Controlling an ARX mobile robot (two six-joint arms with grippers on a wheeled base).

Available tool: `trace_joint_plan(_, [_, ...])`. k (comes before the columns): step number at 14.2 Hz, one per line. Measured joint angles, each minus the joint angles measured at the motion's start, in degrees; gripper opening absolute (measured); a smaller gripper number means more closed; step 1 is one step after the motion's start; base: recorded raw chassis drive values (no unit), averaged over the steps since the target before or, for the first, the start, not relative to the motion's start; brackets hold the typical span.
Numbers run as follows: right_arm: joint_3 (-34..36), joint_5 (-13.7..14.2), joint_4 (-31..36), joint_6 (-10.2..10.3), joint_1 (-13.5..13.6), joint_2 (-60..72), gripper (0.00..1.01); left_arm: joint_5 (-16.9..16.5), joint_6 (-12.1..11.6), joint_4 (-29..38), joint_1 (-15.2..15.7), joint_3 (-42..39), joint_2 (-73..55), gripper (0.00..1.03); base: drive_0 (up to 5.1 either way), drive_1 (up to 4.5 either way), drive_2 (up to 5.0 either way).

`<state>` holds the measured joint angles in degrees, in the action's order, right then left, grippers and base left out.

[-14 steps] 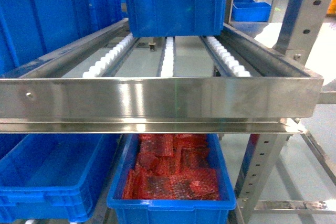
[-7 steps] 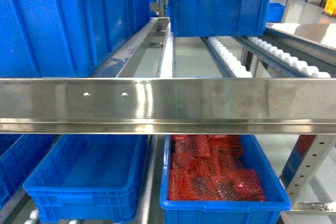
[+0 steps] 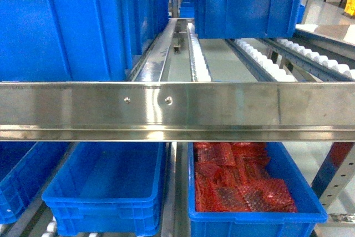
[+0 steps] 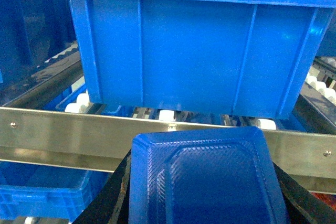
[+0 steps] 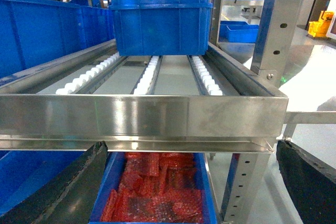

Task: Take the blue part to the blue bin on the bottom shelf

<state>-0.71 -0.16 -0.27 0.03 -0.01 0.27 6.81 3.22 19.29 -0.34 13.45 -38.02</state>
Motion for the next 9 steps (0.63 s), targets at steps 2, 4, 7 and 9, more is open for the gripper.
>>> trace_joint_plan(2, [0.0,0.0,0.0,-0.02,0.0,0.0,0.98,0.0,0.0,0.0,-0.04,0.0,0.0,0.44,0.0,0.0,0.0])
trace_joint_plan(4, [0.0,0.0,0.0,0.0,0.0,0.0,0.98,0.0,0.0,0.0,-0.04,0.0,0.0,0.44,0.0,0.0,0.0])
trace_joint_plan(7, [0.0,0.0,0.0,-0.02,0.0,0.0,0.98,0.0,0.0,0.0,-0.04,0.0,0.0,0.44,0.0,0.0,0.0])
trace_joint_plan(9, [0.0,0.0,0.0,0.0,0.0,0.0,0.98,0.0,0.0,0.0,-0.04,0.0,0.0,0.44,0.0,0.0,0.0])
